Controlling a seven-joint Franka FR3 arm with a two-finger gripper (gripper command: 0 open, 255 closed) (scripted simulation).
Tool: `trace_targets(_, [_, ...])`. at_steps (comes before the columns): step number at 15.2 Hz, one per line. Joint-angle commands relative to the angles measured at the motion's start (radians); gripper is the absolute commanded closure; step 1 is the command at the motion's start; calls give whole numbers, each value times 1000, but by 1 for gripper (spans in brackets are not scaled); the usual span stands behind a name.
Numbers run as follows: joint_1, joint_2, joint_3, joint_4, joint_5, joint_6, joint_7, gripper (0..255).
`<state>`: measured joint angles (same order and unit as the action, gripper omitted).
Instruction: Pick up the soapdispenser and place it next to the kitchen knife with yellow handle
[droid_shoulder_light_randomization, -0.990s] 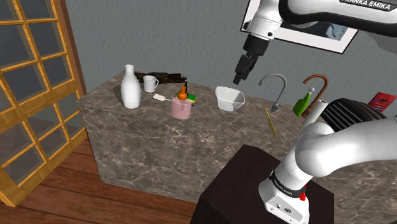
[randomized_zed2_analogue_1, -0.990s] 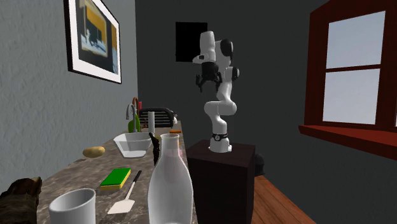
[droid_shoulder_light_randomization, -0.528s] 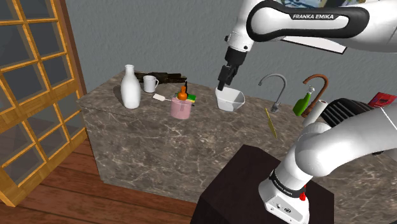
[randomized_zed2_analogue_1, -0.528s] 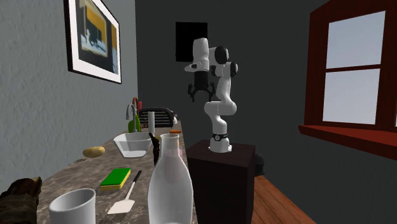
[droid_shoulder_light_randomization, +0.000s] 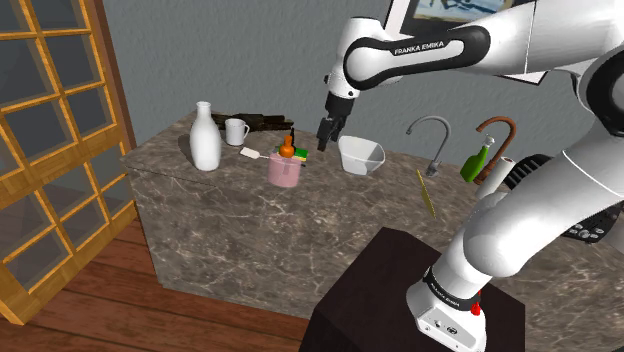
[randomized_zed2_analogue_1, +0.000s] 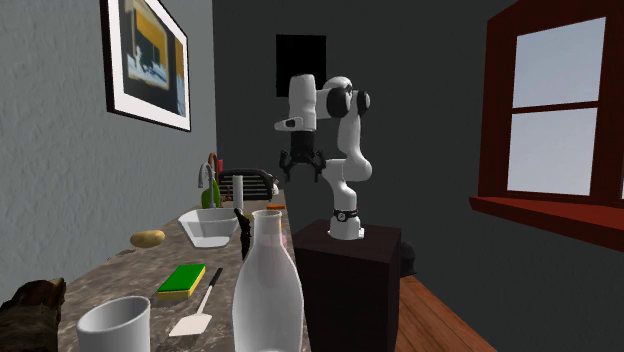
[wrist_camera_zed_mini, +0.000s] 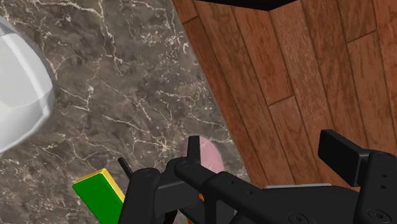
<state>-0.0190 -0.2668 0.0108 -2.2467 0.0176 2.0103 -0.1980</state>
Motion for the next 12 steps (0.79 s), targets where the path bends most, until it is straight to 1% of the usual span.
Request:
trace_targets(1, [-1,76,0,35,-10,38,-9,0])
trace_targets(7, [-8,302,-6,162,-40,129,-41,0])
trace_targets(12, [-12,486,-11,296,-63,171,-61,0])
